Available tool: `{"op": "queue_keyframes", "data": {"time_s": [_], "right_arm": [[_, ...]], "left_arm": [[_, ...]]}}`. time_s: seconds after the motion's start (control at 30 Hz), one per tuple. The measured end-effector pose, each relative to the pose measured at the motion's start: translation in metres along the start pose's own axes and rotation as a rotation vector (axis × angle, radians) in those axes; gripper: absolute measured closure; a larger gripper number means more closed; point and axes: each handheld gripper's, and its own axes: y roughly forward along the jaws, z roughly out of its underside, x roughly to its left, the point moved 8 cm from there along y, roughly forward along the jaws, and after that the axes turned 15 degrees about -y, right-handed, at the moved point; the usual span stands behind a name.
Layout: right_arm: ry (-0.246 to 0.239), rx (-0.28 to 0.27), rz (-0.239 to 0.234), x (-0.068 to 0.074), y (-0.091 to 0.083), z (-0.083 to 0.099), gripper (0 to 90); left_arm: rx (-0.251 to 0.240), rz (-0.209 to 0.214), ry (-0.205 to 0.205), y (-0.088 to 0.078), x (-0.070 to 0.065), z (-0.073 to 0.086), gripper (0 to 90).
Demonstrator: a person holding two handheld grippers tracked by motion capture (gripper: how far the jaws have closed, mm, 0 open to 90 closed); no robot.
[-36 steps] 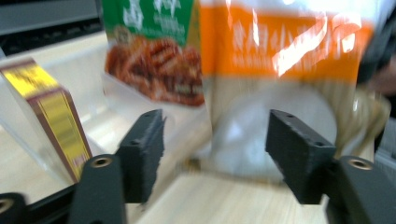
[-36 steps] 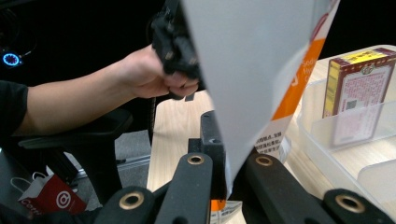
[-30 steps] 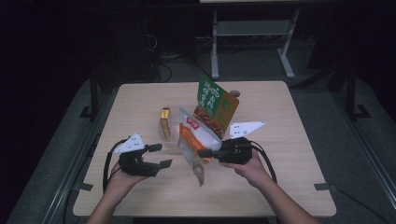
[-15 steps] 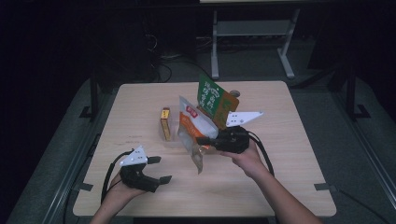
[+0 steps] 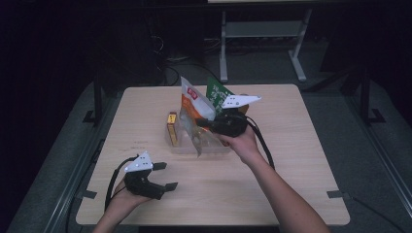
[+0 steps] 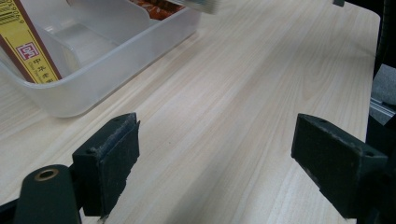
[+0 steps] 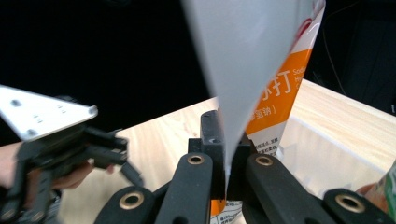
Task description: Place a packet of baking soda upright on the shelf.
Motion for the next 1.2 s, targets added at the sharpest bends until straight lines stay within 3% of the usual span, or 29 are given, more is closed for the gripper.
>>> {"op": "queue_keyframes", "data": {"time_s": [0.27, 0.6, 0.77, 0.93, 1.1, 1.2], "right_arm": [[-0.002, 0.056, 0.072, -0.022, 0.025, 0.003, 89.9], [0.025, 0.105, 0.141, -0.037, 0.039, 0.025, 89.9], [0.044, 0.13, 0.156, -0.037, 0.042, 0.04, 89.6], [0.014, 0.168, 0.148, -0.029, 0.045, 0.053, 87.7], [0.016, 0.169, 0.147, -0.026, 0.036, 0.053, 73.4], [-0.004, 0.198, 0.138, -0.022, 0.028, 0.051, 67.4]], "left_arm": [[0.013, 0.005, -0.007, 0.001, 0.001, 0.003, 14.6], [0.023, 0.006, 0.003, 0.002, 0.001, 0.004, 14.4], [0.028, 0.007, 0.006, 0.005, 0.001, 0.006, 14.4], [0.044, 0.01, 0.01, 0.007, -0.001, 0.007, 14.3], [0.05, 0.012, 0.008, 0.009, -0.002, 0.008, 14.3], [0.054, 0.012, 0.014, 0.009, -0.002, 0.008, 14.2]]}}
